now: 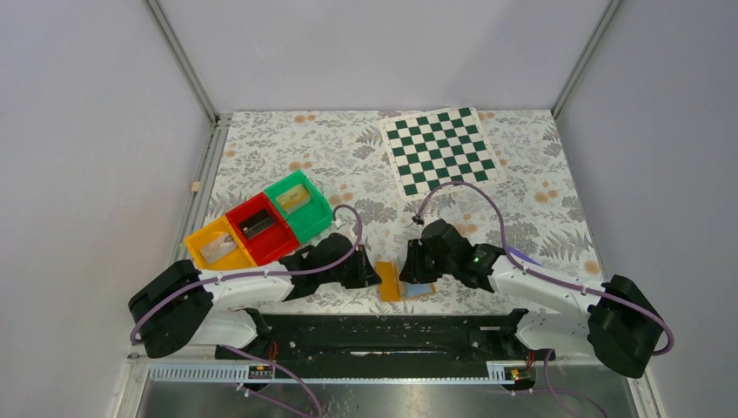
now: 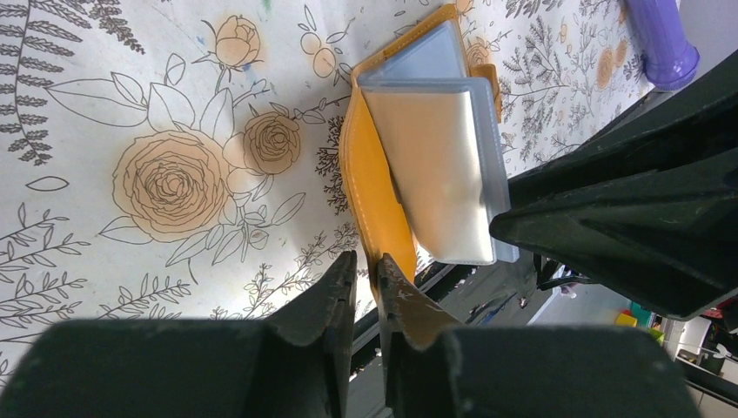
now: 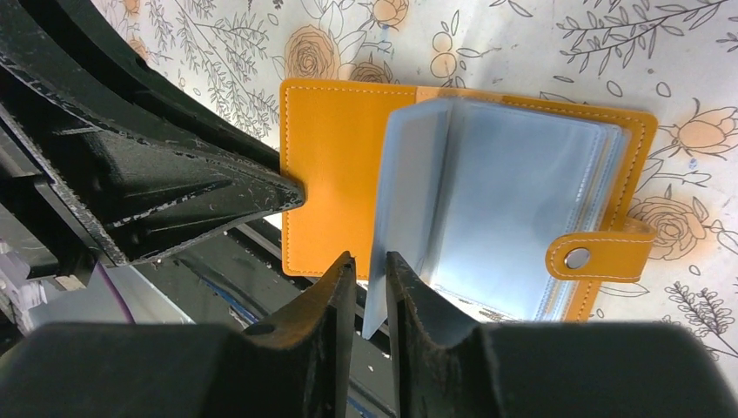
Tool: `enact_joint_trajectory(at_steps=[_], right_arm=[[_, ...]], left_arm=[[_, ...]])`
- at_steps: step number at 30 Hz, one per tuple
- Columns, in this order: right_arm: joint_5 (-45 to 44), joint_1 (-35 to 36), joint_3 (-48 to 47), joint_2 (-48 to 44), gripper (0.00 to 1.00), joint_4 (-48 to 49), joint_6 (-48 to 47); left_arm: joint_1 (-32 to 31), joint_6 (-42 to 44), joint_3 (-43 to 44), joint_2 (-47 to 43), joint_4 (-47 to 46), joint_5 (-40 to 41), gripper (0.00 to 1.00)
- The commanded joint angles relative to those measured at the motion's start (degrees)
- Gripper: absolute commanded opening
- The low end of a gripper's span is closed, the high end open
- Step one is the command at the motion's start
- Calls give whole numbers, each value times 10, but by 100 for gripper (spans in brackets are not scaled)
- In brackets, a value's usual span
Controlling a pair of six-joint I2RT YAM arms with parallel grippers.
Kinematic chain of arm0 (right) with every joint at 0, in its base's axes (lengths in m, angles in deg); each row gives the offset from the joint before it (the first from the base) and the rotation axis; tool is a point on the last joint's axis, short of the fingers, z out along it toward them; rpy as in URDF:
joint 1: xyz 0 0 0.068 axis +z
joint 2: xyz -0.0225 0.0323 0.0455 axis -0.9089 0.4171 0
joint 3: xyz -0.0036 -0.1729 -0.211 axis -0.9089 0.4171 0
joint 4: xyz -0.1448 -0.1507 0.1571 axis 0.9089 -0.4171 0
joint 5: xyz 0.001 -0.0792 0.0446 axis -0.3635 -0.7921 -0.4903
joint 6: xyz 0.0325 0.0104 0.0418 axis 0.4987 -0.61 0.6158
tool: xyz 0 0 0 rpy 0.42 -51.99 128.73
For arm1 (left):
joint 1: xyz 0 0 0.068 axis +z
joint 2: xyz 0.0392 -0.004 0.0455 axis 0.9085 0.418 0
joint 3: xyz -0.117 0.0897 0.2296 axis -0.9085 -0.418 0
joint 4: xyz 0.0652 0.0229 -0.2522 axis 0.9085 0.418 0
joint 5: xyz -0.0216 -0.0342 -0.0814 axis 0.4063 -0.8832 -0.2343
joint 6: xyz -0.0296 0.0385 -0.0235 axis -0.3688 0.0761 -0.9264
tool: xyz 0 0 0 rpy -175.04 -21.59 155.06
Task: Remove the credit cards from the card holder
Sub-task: Remove the credit card from the card holder.
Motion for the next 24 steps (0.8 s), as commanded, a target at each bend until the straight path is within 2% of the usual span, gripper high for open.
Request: enact_joint_trajectory(at_steps=[1, 6, 9, 14, 19, 24], right_arm=[[16, 5, 3, -1, 26, 29, 10], [17, 5, 2, 1, 28, 32, 10], [17, 5, 3, 3, 31, 32, 11], [11, 5, 8, -2, 29, 28, 8], [13, 5, 12, -2, 33, 33, 9], [15, 5, 20, 0, 24, 38, 8]], left_arm=[[-2, 1, 4, -10, -19, 8, 16], [-2, 0, 5, -9, -23, 3, 22], [-2, -2, 8, -11, -21, 4, 31], [-2, 0, 16, -19, -9, 11, 45], [-2, 1, 21, -22, -7, 20, 61], [-2, 0, 19, -19, -26, 18, 69]])
